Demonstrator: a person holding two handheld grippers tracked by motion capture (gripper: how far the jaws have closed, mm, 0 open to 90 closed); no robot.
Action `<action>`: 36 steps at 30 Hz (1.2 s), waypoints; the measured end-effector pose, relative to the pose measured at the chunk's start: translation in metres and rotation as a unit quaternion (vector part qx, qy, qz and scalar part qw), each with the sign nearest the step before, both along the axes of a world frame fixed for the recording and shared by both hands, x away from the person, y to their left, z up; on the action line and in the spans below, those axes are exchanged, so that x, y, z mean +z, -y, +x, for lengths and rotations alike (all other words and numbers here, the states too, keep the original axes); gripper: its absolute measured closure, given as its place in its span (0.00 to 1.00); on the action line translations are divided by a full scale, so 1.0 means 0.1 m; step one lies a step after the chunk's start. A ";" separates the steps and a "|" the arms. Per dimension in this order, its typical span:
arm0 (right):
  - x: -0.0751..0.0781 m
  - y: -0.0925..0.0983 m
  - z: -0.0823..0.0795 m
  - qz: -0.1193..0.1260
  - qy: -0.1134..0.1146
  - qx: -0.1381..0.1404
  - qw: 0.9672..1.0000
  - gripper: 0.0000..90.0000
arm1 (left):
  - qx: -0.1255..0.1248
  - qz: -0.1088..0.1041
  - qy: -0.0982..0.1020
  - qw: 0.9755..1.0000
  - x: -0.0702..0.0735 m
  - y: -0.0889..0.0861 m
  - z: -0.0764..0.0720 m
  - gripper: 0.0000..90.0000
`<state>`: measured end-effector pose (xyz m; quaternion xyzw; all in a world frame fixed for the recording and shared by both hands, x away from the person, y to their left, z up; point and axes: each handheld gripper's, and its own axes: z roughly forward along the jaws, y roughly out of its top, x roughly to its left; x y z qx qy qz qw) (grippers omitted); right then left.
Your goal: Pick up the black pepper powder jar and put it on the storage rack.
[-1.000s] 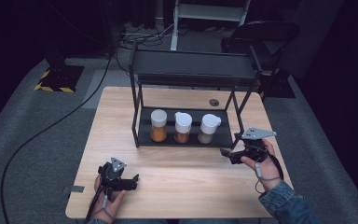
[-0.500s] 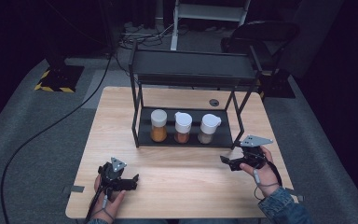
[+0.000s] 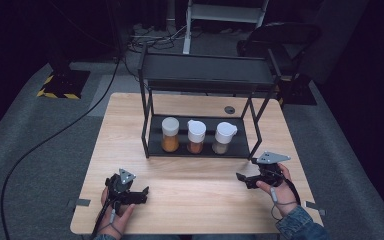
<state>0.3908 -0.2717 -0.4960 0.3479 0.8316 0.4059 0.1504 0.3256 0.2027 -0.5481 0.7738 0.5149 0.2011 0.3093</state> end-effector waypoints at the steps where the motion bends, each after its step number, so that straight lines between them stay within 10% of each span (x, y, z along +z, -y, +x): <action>1: -0.01 0.01 0.00 0.000 -0.001 -0.001 1.000 0.10 | 0.000 0.000 0.000 1.000 0.00 0.00 0.00 0.00; 36: -0.49 0.12 -0.08 -0.024 -0.032 -0.011 0.999 0.09 | 0.000 0.000 0.000 1.000 0.00 0.00 0.00 0.00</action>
